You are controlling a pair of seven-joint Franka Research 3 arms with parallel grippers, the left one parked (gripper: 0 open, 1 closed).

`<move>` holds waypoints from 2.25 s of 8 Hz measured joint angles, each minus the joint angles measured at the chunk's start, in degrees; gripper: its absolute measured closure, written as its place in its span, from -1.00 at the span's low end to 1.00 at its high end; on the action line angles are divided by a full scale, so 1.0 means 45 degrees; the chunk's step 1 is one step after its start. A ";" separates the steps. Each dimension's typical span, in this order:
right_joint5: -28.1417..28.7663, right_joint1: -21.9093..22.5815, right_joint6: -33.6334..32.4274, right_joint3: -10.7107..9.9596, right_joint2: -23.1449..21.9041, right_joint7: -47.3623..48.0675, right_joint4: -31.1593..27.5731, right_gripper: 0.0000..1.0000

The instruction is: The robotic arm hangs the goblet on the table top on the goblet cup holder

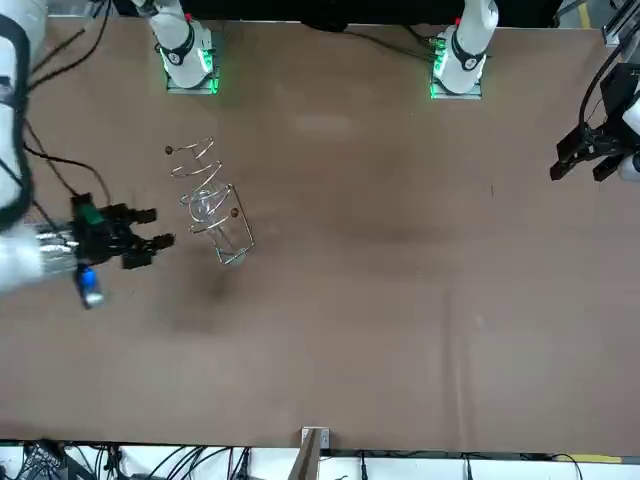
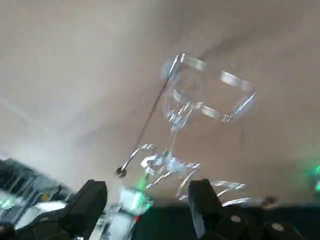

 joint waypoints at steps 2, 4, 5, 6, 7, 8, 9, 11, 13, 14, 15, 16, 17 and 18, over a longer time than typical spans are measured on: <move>-0.1501 -0.0475 0.0017 -0.0015 -0.0283 -0.2560 0.0809 -1.00; -0.3763 -0.0472 0.0094 0.0075 -0.0991 -0.4808 0.1097 -1.00; -0.4595 -0.0401 0.0170 0.0113 -0.1440 -0.5746 0.1073 -1.00; -0.5156 -0.0345 0.0219 0.0120 -0.1930 -0.6612 0.0899 -1.00; -0.5691 -0.0327 0.0435 0.0131 -0.2498 -0.7590 0.0444 -1.00; -0.6137 -0.0327 0.0892 0.0134 -0.3186 -0.8510 -0.0343 -1.00; -0.6390 -0.0327 0.1517 0.0135 -0.3929 -0.9116 -0.1346 -1.00; -0.6558 -0.0324 0.3217 0.0141 -0.5540 -0.9638 -0.3700 -1.00; -0.6569 -0.0049 0.4153 0.0024 -0.7174 -0.9749 -0.5841 -1.00; -0.6582 0.0382 0.4287 -0.0351 -0.7844 -0.9749 -0.6557 -1.00; -0.6636 0.0849 0.4331 -0.0817 -0.8319 -0.9746 -0.7014 -1.00; -0.6879 0.1284 0.4332 -0.1286 -0.8642 -0.9746 -0.7312 -1.00; -0.7194 0.1618 0.4330 -0.1619 -0.8820 -0.9745 -0.7470 -1.00; -0.7414 0.1907 0.4324 -0.1886 -0.8917 -0.9744 -0.7527 -1.00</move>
